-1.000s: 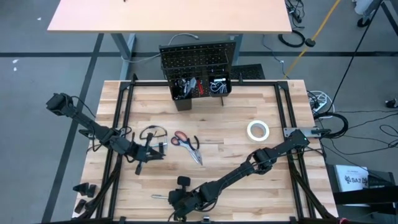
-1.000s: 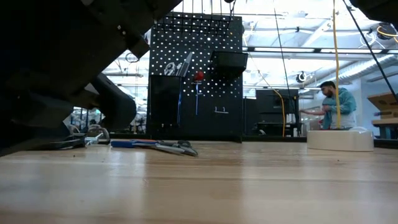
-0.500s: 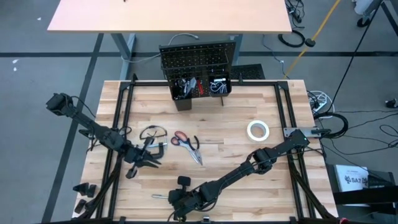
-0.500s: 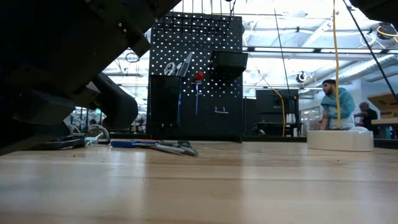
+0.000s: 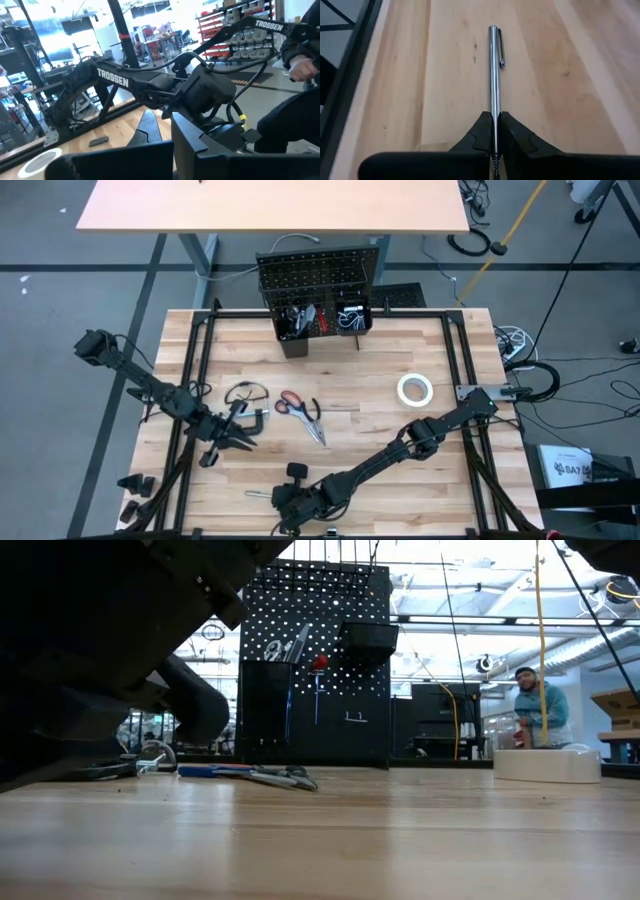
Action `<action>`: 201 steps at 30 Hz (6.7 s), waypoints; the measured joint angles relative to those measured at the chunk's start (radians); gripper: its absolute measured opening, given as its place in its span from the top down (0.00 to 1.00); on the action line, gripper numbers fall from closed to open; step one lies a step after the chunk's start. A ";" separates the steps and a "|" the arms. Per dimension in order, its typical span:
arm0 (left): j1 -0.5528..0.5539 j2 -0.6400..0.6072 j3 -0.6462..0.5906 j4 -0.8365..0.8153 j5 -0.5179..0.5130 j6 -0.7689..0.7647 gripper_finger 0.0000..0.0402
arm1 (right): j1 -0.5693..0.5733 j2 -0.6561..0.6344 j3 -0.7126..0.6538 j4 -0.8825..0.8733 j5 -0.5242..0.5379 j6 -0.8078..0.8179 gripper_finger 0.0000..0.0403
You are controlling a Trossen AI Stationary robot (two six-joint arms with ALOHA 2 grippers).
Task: Hang tools onto peg board
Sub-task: Put the pen on the left black bin on the peg board, then put the long nose pliers on the left black bin on the peg board
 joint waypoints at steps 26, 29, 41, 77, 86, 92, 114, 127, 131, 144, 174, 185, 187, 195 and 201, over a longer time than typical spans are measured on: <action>0.000 -0.069 0.000 0.031 -0.502 -0.178 1.00 | 0.001 -0.277 -0.003 -0.702 0.371 0.032 0.97; 0.000 -0.098 0.000 0.013 -0.618 -0.182 1.00 | -0.026 -0.353 -0.002 -0.812 0.355 0.027 0.97; 0.016 -0.115 0.000 -0.159 -0.954 -0.174 1.00 | -0.226 -0.585 -0.001 -0.849 0.342 -0.353 0.97; 0.288 -0.202 0.006 -0.166 -0.949 0.192 1.00 | -0.518 -0.476 0.000 -0.505 0.682 -1.860 0.97; 0.288 -0.209 0.006 -0.166 -0.947 0.192 1.00 | -0.551 -0.433 0.000 -0.505 0.624 -1.968 0.97; 0.288 -0.209 0.006 -0.166 -0.947 0.193 1.00 | -0.553 -0.417 0.000 -0.498 0.544 -2.039 0.97; 0.288 -0.209 0.006 -0.166 -0.905 0.220 1.00 | -0.561 -0.409 -0.001 -0.404 0.497 -2.030 0.84; 0.288 -0.209 0.006 -0.166 -0.905 0.220 1.00 | -0.560 -0.409 -0.001 -0.399 0.513 -2.007 0.61; 0.288 -0.215 0.006 -0.166 -0.905 0.244 1.00 | -0.549 -0.415 -0.001 -0.401 0.529 -1.890 0.59; 0.285 -0.233 0.068 -0.169 -0.893 0.210 1.00 | -0.447 -0.500 0.000 -0.684 0.517 -1.216 0.61; 0.329 -0.232 0.225 -0.928 -0.361 -0.488 1.00 | -0.284 -0.563 -0.560 -0.366 -0.112 -0.132 0.61; 0.329 -0.387 0.201 -0.950 -0.243 -0.446 1.00 | -0.287 -0.816 -0.886 -0.098 0.090 0.406 0.61; 0.333 -0.440 0.201 -0.950 -0.257 -0.437 1.00 | -0.296 -0.816 -0.896 -0.103 0.065 0.448 0.61; 0.341 -0.528 0.201 -0.957 -0.219 -0.372 1.00 | -0.364 -0.760 -0.895 0.014 0.009 0.590 0.61; 0.340 -0.527 0.160 -0.911 -0.056 -0.142 1.00 | -0.385 -0.729 -0.895 0.022 0.004 0.613 0.61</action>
